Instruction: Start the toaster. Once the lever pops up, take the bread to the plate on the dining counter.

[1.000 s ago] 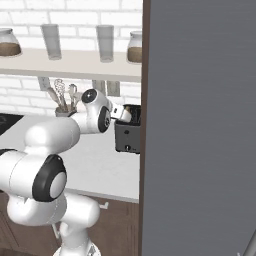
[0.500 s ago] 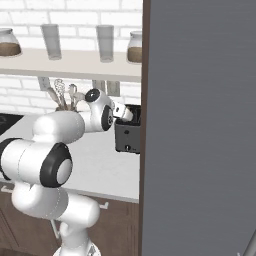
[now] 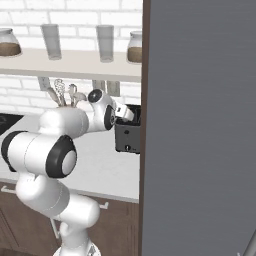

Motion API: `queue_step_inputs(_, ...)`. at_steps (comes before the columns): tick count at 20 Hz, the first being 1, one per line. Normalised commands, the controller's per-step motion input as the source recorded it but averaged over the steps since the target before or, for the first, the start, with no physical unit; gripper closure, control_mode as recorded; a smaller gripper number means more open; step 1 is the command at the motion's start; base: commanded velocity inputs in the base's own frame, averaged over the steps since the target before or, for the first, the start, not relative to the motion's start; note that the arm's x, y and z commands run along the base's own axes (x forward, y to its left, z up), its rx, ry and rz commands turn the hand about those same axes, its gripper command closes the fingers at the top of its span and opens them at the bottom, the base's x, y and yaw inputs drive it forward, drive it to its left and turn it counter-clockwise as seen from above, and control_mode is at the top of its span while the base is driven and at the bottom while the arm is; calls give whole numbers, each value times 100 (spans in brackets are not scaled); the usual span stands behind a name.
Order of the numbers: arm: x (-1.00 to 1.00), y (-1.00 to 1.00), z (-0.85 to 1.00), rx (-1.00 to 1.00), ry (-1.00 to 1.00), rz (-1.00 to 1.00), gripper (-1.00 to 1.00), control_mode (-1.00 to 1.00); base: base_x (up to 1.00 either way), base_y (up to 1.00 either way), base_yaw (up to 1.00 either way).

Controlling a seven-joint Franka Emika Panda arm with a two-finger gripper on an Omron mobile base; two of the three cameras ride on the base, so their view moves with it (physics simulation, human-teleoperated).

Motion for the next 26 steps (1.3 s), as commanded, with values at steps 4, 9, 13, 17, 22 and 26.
queue_step_inputs(4, 14, -5, -7, 0, -1, 0, -100, -100, 0, 0, 0)
queue_step_inputs(9, 8, -7, -5, 0, -1, 0, -100, -100, 0, 0, 0)
queue_step_inputs(13, 12, -2, -5, 0, -1, 0, -100, -100, 0, 0, 0)
queue_step_inputs(17, 13, 0, -6, 0, 0, 0, -100, -100, 0, 0, 0)
queue_step_inputs(22, 14, -1, -6, 0, 0, 0, -100, -100, 0, 0, 0)
queue_step_inputs(26, 14, 0, -8, 0, 0, 0, -100, -100, 0, 0, 0)
